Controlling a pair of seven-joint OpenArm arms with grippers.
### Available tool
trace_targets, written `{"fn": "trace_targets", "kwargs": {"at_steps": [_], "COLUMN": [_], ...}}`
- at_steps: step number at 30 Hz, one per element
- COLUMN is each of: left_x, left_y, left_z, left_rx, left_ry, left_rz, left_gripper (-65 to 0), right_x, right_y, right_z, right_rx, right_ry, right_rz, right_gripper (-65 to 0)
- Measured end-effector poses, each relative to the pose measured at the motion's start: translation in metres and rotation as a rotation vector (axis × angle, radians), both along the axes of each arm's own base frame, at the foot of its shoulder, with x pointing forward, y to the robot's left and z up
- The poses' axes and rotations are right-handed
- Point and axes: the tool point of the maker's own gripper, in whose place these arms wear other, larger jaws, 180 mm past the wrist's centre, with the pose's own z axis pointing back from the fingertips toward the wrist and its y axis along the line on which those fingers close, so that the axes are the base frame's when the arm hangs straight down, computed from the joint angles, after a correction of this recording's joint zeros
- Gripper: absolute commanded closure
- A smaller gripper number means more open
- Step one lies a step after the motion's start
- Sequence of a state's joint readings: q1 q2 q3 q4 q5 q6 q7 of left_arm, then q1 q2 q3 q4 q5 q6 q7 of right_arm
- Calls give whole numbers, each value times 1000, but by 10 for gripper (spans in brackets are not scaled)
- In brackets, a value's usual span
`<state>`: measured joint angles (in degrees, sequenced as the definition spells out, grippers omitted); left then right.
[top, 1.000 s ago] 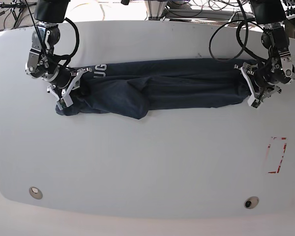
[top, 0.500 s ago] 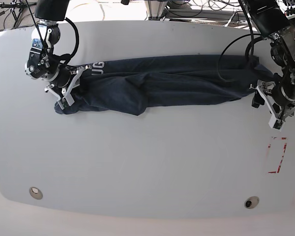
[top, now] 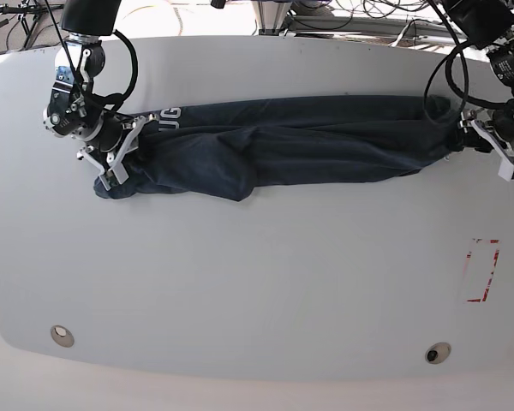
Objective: Fold the T-shirt properly
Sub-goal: 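Release the shirt end with the left gripper and lift it, then fold the shirt end with the left gripper toward the right gripper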
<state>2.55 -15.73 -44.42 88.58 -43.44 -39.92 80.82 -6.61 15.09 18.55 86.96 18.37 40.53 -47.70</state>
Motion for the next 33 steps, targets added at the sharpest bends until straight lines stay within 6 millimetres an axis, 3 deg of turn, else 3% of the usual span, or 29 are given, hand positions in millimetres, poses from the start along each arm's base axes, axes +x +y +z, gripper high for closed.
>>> {"fn": "trace_targets", "kwargs": {"at_steps": [2, 7, 15, 20, 25, 28, 33], "left_x": [-14, -24, -13, -2, 6, 9, 7], "left_y": [3, -1, -3, -18, -50, -66, -74], "left_z": [-16, -38, -41, -43, -46, -47, -52], "left_rx": [-44, -133, -185, -193, -233, -251, -262], "left_ry": [55, 88, 42, 38, 32, 28, 44], "left_rz": [22, 57, 71, 12, -68, -103, -114], "left_gripper": [-453, -453, -451, -449, -438, -365, -132], "right_x": [0, 0, 0, 0, 0, 0, 0], "right_y": [0, 0, 0, 0, 0, 0, 0], "right_z": [0, 0, 0, 0, 0, 0, 0], "right_rx": [-1, -2, -2, -2, -2, -2, -2], "right_ry": [1, 1, 2, 2, 1, 2, 2], "right_rz": [0, 0, 0, 0, 0, 0, 0], "right_gripper": [-87, -87, -87, -87, -87, -87, -87]}}
